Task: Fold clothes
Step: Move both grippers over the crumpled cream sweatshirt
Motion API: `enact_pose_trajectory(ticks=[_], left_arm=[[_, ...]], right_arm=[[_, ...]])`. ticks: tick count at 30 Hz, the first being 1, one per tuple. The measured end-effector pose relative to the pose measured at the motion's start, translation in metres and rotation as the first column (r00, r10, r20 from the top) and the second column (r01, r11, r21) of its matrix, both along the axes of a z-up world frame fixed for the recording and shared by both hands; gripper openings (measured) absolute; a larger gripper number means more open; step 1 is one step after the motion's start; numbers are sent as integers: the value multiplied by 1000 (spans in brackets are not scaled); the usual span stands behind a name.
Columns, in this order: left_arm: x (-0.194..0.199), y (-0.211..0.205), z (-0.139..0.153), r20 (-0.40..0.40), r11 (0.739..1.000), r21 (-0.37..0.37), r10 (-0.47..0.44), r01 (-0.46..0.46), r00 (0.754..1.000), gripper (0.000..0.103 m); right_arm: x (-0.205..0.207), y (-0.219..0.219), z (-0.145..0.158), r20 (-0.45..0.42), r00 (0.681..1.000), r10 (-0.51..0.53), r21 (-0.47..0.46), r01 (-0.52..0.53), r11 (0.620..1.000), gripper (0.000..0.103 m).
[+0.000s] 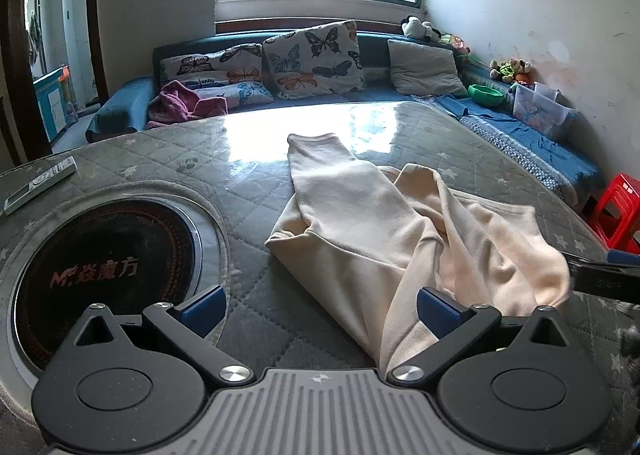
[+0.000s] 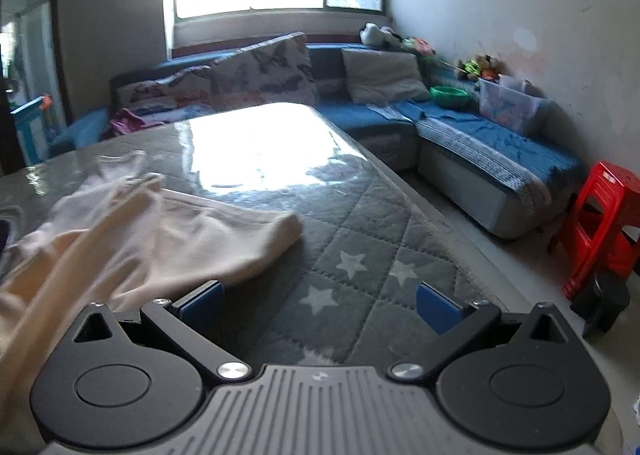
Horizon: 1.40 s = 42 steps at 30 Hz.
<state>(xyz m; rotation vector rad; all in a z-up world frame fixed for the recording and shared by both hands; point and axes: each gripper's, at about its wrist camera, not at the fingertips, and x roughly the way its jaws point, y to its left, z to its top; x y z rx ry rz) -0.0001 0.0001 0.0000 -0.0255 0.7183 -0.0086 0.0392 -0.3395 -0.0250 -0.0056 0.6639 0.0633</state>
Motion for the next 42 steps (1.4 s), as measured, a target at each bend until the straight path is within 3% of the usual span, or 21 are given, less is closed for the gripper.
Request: enact_pose_trajectory(ticks=[5, 23, 42], left_arm=[[-6, 4, 0, -8, 1000, -9, -1, 1, 1000, 103], [-59, 9, 2, 32, 1000, -6, 23, -22, 999, 103], [-79, 0, 3, 37, 1000, 12, 22, -22, 999, 103]], right_arm=[[-23, -16, 7, 47, 998, 33, 56, -36, 998, 103], [-136, 19, 20, 107, 976, 190, -25, -188, 982, 103], [-165, 32, 29, 120, 963, 242, -24, -241, 970, 103]])
